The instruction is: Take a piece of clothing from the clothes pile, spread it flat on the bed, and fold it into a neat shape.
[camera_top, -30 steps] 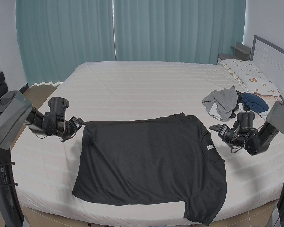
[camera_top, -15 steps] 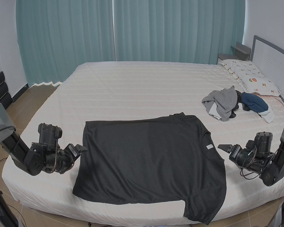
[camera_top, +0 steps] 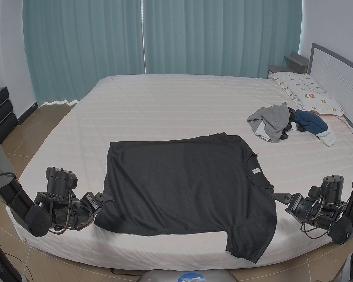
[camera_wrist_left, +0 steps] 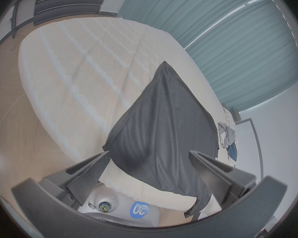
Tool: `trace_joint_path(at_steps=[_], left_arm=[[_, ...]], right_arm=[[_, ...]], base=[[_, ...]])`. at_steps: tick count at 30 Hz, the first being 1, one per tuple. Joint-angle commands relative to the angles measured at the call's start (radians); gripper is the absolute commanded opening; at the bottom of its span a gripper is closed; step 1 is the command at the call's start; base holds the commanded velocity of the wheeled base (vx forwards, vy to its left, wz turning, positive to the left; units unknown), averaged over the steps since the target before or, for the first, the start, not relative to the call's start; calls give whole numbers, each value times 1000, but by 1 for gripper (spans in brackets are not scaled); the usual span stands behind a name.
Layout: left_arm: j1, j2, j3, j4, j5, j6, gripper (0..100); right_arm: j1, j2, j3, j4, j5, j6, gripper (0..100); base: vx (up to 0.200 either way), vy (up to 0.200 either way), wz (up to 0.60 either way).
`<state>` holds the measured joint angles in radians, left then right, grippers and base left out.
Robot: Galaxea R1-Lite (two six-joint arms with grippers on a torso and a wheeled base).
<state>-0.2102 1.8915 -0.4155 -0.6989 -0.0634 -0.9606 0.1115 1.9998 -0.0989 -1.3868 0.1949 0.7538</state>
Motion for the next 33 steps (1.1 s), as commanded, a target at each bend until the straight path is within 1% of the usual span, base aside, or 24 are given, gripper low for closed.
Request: trace_joint_path(at_steps=[1,13,20,23,27,28,31,33], left_arm=[[-5,11,-8,1,-1,-13,100],[-11,3,15,3,1,-20,100],[-8,14,46,1,11,-13,100],[0,8,54,6,27,-7,100],[8,6,84,4,73,19,100],[8,6,84,4,73,19,100],[74,58,66,-1,73,26,100],[97,92,49,-1,71,26,100]], right_arm=[[7,-3,2,0,0,1,100],[33,-3,15,-5,0,-1,100],[47,-4,25,-3,0,1,100],[65,-1,31,-5,-2,2,100],[83,7,36,-5,-3,30,100],[83,7,36,-5,-3,30,100],[86,10,36,-3,-2,36,100],[86,10,36,-3,-2,38,100]], base=[[0,0,0],[0,-200,0],[0,0,0],[0,0,0],[0,0,0],[0,0,0],[0,0,0],[0,0,0]])
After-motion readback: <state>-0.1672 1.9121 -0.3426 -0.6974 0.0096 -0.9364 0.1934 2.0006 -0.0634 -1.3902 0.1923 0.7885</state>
